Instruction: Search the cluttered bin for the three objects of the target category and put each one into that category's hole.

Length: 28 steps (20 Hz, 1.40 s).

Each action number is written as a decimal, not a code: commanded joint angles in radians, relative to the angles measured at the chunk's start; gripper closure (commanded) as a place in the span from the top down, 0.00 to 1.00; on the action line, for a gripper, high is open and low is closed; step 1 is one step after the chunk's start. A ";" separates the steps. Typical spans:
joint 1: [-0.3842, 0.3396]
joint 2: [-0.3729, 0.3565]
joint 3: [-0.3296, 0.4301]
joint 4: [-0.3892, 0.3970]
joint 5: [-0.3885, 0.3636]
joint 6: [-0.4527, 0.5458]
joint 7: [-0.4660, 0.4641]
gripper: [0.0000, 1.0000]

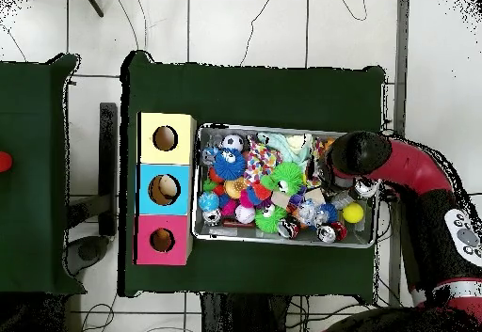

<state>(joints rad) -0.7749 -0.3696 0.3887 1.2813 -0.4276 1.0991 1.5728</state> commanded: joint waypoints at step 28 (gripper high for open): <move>0.088 0.018 0.007 0.093 -0.369 -0.221 -0.018 0.00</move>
<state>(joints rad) -0.7159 -0.4274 0.4168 1.4312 -0.7059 1.0288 1.5705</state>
